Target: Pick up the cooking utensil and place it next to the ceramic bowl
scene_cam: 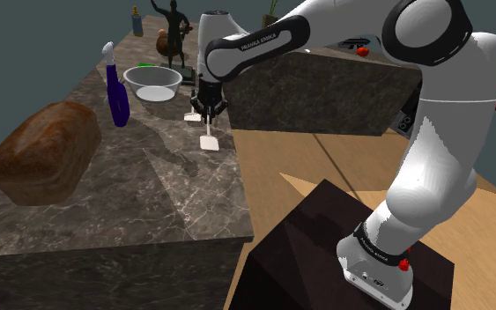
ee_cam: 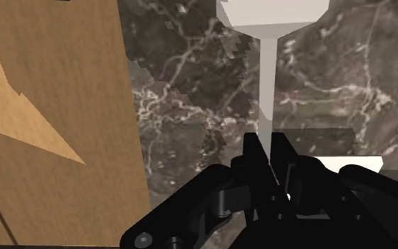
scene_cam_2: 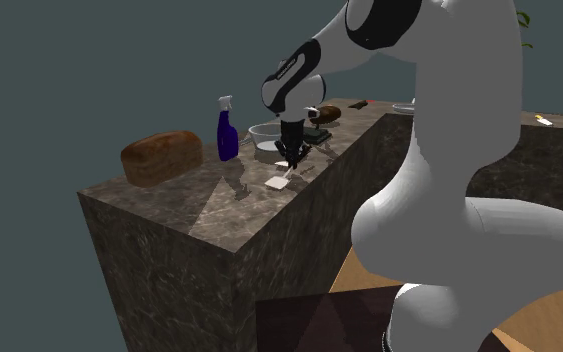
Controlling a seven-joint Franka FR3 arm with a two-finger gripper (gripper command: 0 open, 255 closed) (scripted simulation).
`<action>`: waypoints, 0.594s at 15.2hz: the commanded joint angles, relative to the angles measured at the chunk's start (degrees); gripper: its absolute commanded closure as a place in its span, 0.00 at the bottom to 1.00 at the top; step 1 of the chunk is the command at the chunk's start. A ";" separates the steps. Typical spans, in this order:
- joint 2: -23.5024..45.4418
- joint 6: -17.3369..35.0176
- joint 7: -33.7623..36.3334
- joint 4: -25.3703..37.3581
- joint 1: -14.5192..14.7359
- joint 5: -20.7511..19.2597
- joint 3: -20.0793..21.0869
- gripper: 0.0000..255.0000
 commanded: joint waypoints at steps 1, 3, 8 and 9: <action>0.04 0.19 0.03 -0.13 0.00 -0.05 -0.02 1.00; 0.04 0.19 0.03 -0.13 0.00 -0.05 -0.02 1.00; 0.04 0.18 0.03 -0.13 0.00 -0.04 -0.02 0.00; 0.04 0.18 0.03 -0.13 0.00 -0.04 -0.02 0.00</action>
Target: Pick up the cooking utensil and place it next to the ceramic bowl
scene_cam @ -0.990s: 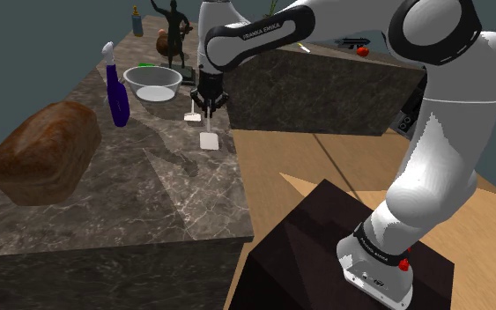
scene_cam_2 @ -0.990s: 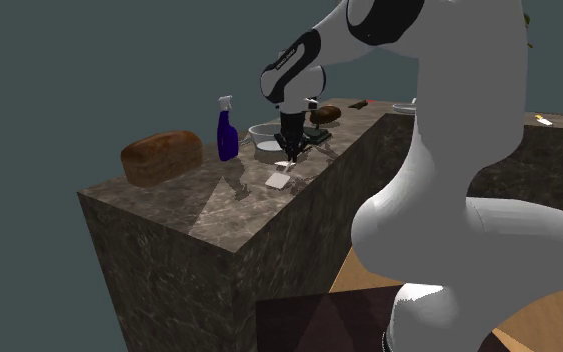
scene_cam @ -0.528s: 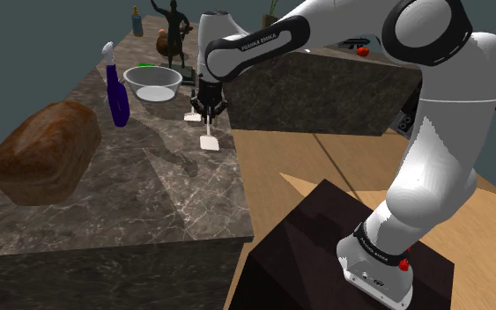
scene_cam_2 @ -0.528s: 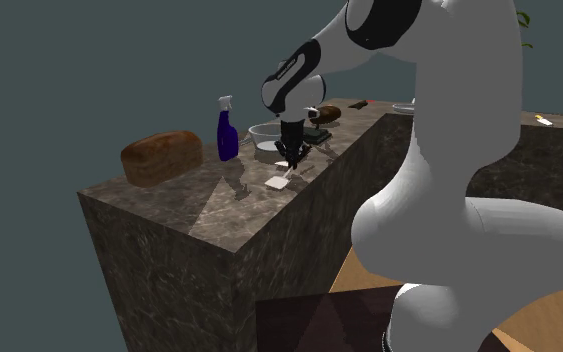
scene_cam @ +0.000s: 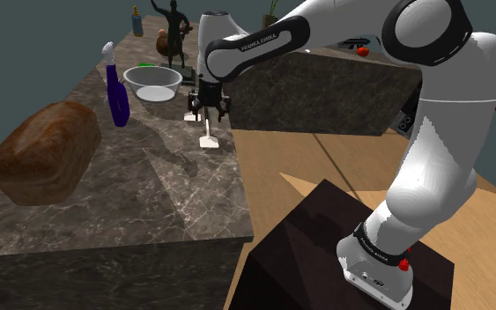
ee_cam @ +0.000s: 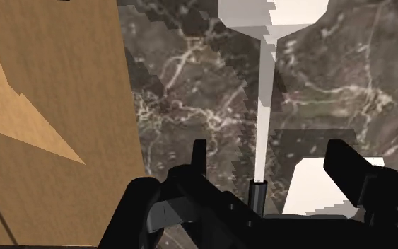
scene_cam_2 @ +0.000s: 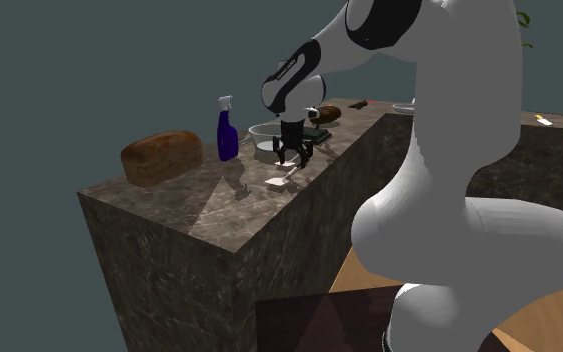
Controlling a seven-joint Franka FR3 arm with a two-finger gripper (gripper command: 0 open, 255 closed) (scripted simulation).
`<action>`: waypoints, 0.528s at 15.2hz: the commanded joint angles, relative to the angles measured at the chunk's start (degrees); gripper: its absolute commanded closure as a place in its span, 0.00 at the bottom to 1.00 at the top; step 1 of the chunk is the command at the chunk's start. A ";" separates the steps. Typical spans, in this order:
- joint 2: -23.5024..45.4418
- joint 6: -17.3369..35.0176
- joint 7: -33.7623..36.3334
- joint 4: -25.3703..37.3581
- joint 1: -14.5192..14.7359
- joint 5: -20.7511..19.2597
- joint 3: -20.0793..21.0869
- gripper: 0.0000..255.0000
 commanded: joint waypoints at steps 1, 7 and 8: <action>0.00 0.00 0.00 0.00 0.00 0.00 0.00 0.00; -3.43 -5.73 -1.34 2.67 -0.50 2.14 1.06 0.00; -3.44 -5.73 -1.34 2.67 -0.50 2.15 1.05 0.00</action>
